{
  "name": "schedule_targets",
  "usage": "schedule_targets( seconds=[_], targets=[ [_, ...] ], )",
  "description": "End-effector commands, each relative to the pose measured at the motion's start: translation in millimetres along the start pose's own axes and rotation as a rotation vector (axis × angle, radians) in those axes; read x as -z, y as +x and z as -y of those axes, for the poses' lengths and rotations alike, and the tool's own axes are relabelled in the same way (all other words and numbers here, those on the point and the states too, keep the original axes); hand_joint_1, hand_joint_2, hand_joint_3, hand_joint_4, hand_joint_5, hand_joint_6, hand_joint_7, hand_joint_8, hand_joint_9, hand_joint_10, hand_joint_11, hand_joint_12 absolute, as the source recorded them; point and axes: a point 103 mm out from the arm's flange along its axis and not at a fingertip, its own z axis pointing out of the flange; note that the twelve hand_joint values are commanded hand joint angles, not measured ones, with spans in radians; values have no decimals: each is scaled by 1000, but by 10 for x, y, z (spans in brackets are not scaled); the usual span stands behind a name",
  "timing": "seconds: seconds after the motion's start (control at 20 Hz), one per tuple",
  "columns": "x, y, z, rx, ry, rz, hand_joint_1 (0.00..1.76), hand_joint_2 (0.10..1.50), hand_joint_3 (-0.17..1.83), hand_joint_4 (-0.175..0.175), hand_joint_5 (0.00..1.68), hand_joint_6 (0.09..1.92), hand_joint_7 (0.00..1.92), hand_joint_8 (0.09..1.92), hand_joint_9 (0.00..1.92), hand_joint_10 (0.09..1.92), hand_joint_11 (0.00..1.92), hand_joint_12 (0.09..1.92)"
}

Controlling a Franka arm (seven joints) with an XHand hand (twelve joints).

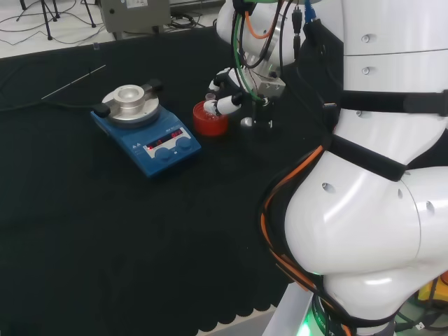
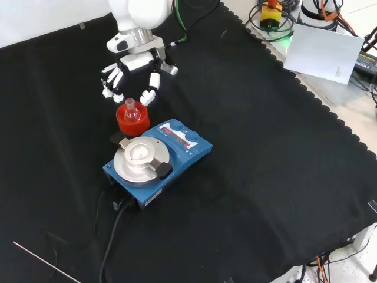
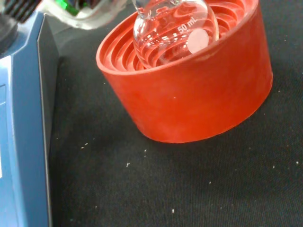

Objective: Pick up the round-bottom flask.

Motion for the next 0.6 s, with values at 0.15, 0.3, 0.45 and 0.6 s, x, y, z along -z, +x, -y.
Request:
schedule_targets(
  seconds=[0.15, 0.3, 0.45, 0.6],
  targets=[
    [-7, 2, -7, 2, 7, -3, 859, 623, 601, 18, 694, 683, 389, 569, 507, 586, 43, 1355],
    [-9, 3, -13, 3, 8, -4, 859, 623, 602, 18, 694, 687, 390, 568, 507, 586, 44, 1355],
    [-14, 4, -21, -2, 7, 1, 859, 623, 603, 19, 697, 690, 390, 568, 508, 585, 44, 1355],
    [-49, 55, -50, -6, 14, 19, 860, 623, 604, 20, 700, 694, 391, 568, 509, 584, 45, 1354]
  ],
)
